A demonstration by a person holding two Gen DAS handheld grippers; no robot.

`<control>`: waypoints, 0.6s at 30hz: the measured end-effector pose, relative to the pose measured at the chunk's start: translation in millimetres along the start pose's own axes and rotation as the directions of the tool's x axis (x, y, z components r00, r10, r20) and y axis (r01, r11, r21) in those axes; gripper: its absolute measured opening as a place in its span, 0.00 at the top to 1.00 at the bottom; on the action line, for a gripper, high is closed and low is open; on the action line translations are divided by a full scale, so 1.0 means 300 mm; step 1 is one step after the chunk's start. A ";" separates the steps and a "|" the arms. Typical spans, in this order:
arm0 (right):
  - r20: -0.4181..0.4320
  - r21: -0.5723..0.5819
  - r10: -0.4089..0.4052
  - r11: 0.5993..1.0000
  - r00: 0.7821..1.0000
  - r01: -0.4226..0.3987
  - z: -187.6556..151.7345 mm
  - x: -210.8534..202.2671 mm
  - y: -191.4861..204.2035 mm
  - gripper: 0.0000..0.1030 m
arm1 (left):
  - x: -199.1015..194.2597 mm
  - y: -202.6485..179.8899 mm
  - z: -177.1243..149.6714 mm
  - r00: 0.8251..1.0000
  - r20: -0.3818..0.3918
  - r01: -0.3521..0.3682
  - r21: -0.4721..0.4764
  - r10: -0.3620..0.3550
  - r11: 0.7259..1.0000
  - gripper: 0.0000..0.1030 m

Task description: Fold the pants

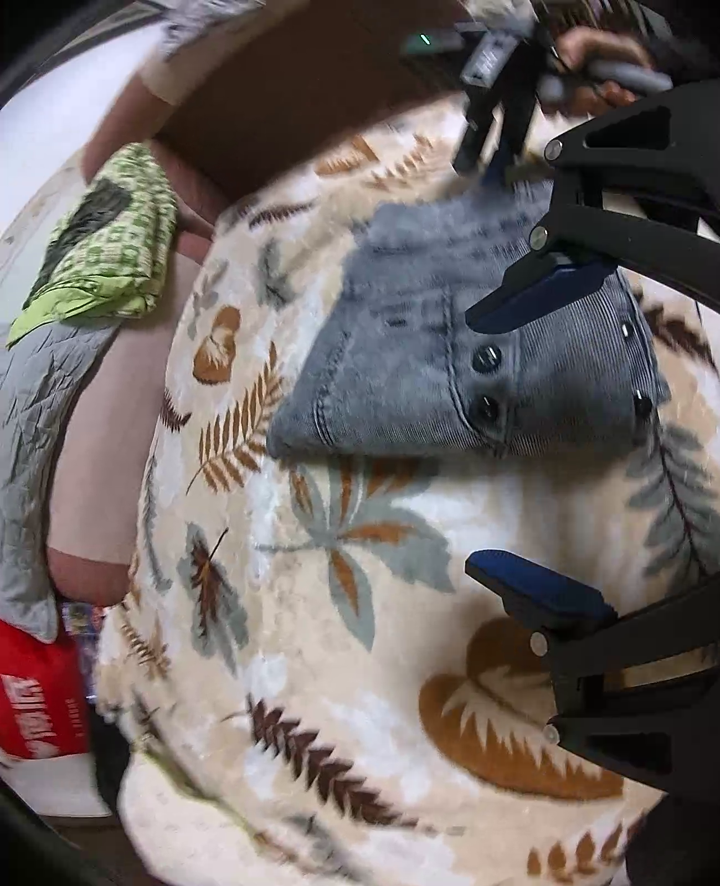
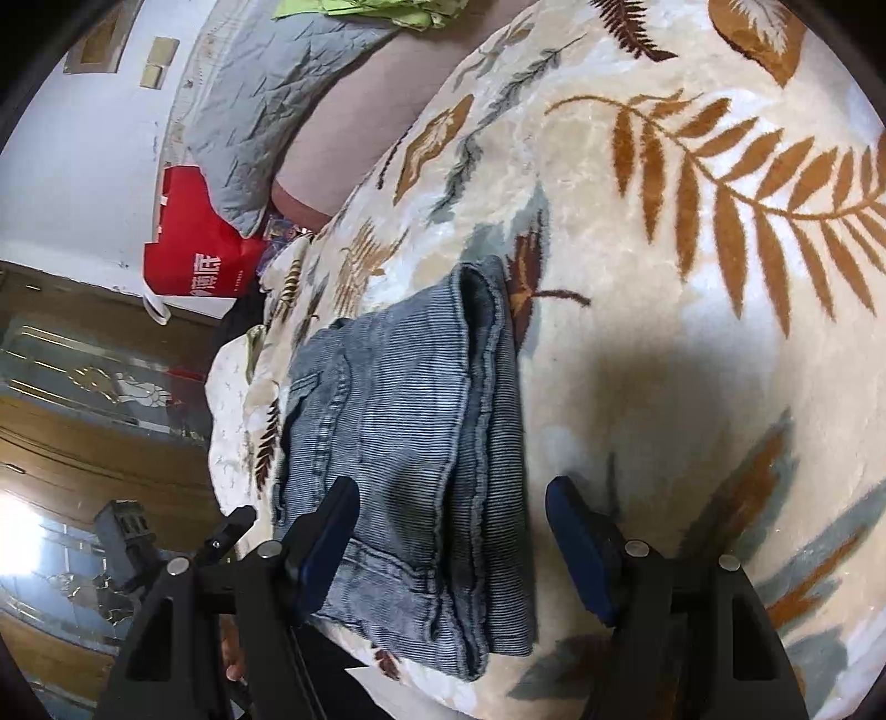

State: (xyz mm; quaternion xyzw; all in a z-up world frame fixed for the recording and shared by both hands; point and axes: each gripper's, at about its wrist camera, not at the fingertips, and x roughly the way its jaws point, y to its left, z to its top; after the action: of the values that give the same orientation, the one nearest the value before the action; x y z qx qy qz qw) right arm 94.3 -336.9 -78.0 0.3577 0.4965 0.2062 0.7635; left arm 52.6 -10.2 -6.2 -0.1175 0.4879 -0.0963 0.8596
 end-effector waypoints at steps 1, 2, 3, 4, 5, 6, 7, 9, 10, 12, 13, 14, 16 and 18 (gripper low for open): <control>-0.005 -0.006 0.003 1.000 1.000 -0.003 0.003 0.003 0.008 0.29 | 0.005 -0.002 0.008 1.000 -0.005 0.011 -0.006 -0.011 1.000 0.22; -0.015 -0.009 0.006 1.000 1.000 -0.006 0.008 0.010 0.014 0.29 | 0.009 -0.003 0.013 1.000 -0.006 0.021 -0.008 -0.021 1.000 0.22; -0.022 -0.012 0.007 1.000 1.000 -0.007 0.013 0.015 0.021 0.29 | 0.017 -0.002 0.020 0.999 -0.011 0.047 -0.019 -0.047 0.999 0.22; -0.024 -0.019 0.006 1.000 1.000 -0.006 0.017 0.018 0.026 0.29 | 0.026 -0.003 0.024 0.998 -0.020 0.064 -0.028 -0.064 0.998 0.22; -0.021 -0.026 0.003 1.000 1.000 -0.004 0.023 0.021 0.031 0.29 | 0.036 -0.004 0.027 0.997 -0.032 0.075 -0.037 -0.076 0.996 0.22; -0.017 -0.024 0.000 1.000 1.000 0.000 0.027 0.025 0.029 0.29 | 0.048 -0.008 0.029 0.996 -0.042 0.079 -0.042 -0.080 0.996 0.22; -0.017 -0.016 -0.001 1.000 1.000 0.000 0.030 0.028 0.023 0.29 | 0.060 -0.017 0.032 0.997 -0.047 0.066 -0.035 -0.068 0.997 0.22; -0.025 0.005 -0.002 1.000 1.000 0.002 0.028 0.040 -0.001 0.29 | 0.080 -0.042 0.031 0.998 -0.053 0.026 -0.007 -0.026 1.000 0.22; -0.029 0.012 -0.006 1.000 1.000 0.007 0.025 0.046 -0.010 0.29 | 0.086 -0.049 0.029 0.998 -0.053 0.020 0.004 -0.020 1.000 0.22; -0.032 0.025 0.002 1.000 1.000 -0.002 0.023 0.051 -0.027 0.29 | 0.098 -0.066 0.021 0.998 -0.056 0.009 0.026 -0.007 1.000 0.22; -0.031 0.024 0.004 1.000 1.000 -0.003 0.023 0.050 -0.027 0.29 | 0.103 -0.072 0.018 0.998 -0.056 0.006 0.034 -0.004 0.999 0.22; -0.031 0.020 0.002 1.000 1.000 -0.001 0.023 0.051 -0.027 0.29 | 0.109 -0.077 0.016 0.998 -0.058 0.010 0.038 -0.008 0.999 0.22; -0.033 0.014 -0.004 1.000 0.999 0.005 0.023 0.056 -0.026 0.29 | 0.118 -0.075 0.012 0.998 -0.064 0.012 0.036 -0.010 0.999 0.22; -0.033 0.013 -0.007 1.000 0.999 0.007 0.022 0.062 -0.023 0.29 | 0.125 -0.068 0.008 0.997 -0.071 0.018 0.033 -0.016 0.999 0.21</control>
State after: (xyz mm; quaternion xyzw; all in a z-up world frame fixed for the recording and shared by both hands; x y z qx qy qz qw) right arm 107.8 -331.1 -92.8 0.3575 0.5117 0.2060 0.7536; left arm 72.5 -39.9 -29.6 -0.1039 0.5154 -0.1159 0.8427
